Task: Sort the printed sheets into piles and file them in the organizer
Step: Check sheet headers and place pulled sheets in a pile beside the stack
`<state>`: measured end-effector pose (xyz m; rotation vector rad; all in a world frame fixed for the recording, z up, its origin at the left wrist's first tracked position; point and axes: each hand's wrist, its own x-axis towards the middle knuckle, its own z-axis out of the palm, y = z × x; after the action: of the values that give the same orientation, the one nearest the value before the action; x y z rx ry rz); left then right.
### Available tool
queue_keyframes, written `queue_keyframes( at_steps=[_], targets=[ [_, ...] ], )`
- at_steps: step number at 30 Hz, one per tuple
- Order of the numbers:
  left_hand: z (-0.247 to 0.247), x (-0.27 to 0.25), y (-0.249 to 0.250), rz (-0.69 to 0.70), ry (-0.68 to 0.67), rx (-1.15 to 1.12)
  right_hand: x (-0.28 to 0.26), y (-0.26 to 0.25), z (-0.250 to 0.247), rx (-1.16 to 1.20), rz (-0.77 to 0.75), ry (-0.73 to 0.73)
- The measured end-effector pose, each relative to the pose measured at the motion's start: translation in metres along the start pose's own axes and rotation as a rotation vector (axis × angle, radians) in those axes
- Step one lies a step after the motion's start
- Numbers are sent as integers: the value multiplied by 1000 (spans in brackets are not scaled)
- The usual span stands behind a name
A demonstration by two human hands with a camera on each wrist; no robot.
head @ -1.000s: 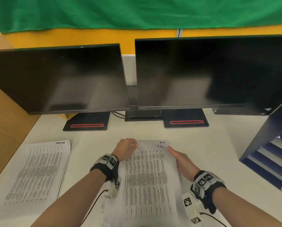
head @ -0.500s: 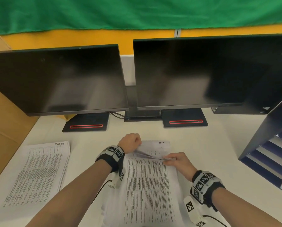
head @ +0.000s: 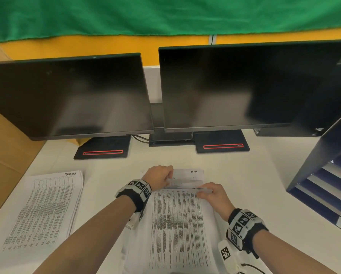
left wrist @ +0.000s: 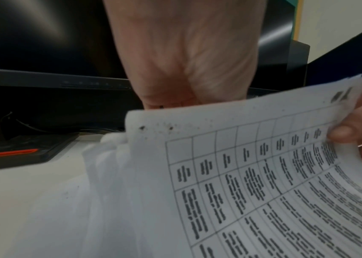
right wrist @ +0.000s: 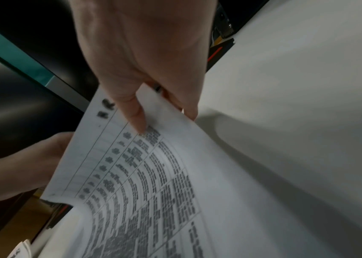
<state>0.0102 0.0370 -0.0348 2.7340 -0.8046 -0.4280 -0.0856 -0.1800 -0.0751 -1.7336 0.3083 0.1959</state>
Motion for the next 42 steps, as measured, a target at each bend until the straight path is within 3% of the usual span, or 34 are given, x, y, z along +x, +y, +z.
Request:
queue_keyframes(
  at_steps=[2,4,8,11,16,23,27,30,32,35,37,39,42],
  targets=[
    [0,-2,-1,-3,42,-90,1,1,3,-26,-23,135],
    [0,-4,-4,-26,88,-248,2,1,4,-37,-57,180],
    [-3,-9,-16,-37,-26,-437,3,2,1,-2,-77,86],
    [-5,-7,-18,-179,-58,-511,2,1,-2,-18,-93,60],
    [1,2,-13,-215,-88,-234,0,1,-2,-10,-125,27],
    [6,3,-8,-183,-42,-101,4,0,0,31,-67,30],
    [4,-2,-7,-21,69,-45,5,0,6,-51,-63,155],
    [1,-7,-6,46,-10,-151,4,0,8,-65,-115,176],
    [0,-8,-4,-8,-48,-254,5,3,7,-46,-108,134],
    [4,-5,-6,-156,84,-301,8,6,5,-25,-80,95],
    [6,-4,-9,-228,100,-257,10,6,4,-24,-86,80],
    [7,-1,-12,-239,64,-159,10,4,5,-30,-82,66],
    [1,-1,-8,-120,161,101,9,4,5,-26,-82,73]
  ],
)
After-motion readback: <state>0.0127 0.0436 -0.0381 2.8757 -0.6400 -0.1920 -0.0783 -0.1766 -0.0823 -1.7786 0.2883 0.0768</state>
